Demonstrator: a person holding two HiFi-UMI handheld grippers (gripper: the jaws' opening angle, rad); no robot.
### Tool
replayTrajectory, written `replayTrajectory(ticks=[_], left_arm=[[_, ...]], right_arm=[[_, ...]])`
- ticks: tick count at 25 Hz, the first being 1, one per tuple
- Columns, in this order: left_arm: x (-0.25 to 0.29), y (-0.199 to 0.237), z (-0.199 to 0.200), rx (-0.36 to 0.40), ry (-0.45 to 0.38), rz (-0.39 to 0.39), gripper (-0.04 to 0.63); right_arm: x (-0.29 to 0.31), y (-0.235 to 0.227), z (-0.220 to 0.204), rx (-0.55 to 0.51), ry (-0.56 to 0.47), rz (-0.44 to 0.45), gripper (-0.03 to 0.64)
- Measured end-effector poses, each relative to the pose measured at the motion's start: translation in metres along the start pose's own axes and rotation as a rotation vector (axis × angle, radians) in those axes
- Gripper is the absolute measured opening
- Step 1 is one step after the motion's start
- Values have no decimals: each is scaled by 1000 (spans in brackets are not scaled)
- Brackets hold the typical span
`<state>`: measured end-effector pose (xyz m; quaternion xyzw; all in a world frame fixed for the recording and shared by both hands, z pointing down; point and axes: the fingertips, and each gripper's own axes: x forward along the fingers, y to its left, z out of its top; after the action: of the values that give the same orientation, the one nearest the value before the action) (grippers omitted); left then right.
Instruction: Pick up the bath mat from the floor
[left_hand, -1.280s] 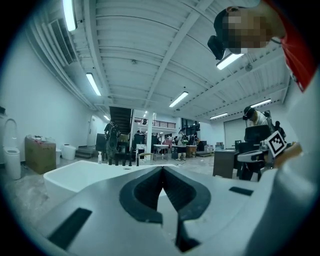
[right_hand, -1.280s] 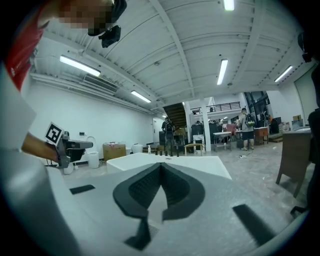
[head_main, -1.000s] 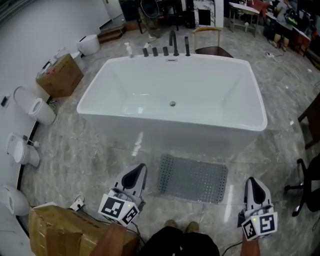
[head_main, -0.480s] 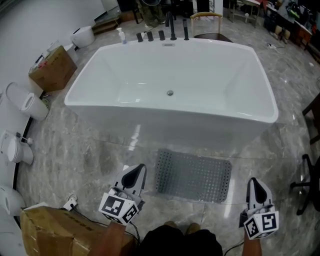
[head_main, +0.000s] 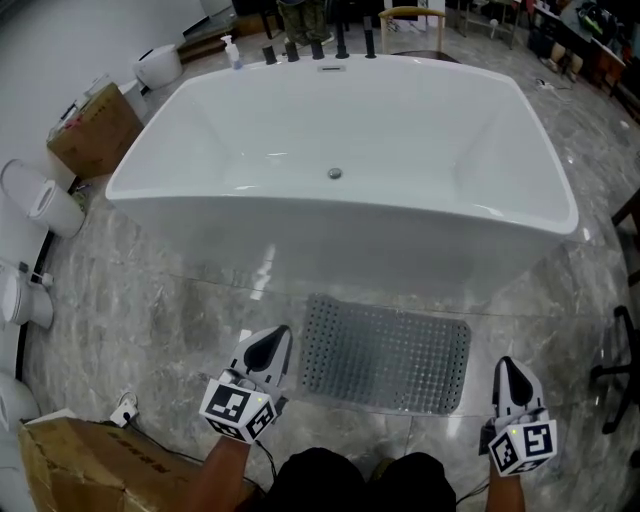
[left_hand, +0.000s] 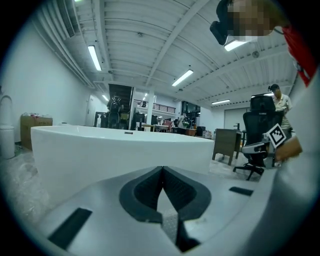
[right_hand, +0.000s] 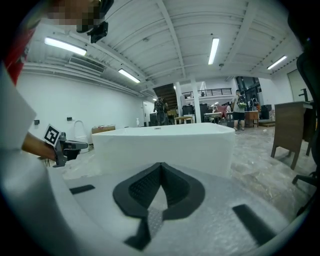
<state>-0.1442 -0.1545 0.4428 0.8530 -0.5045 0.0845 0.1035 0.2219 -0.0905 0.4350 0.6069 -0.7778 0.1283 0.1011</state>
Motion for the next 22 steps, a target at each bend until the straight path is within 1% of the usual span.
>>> replayTrajectory(ticks=[6, 16, 22], left_arm=[[26, 14, -62, 1, 33, 2, 11], [52, 34, -161, 8, 86, -3, 11], [63, 44, -209, 8, 106, 5, 11]], right_arm=[[23, -11, -56, 0, 17, -10, 3], [56, -23, -143, -17, 42, -14, 3], [75, -31, -189, -26, 51, -12, 3]])
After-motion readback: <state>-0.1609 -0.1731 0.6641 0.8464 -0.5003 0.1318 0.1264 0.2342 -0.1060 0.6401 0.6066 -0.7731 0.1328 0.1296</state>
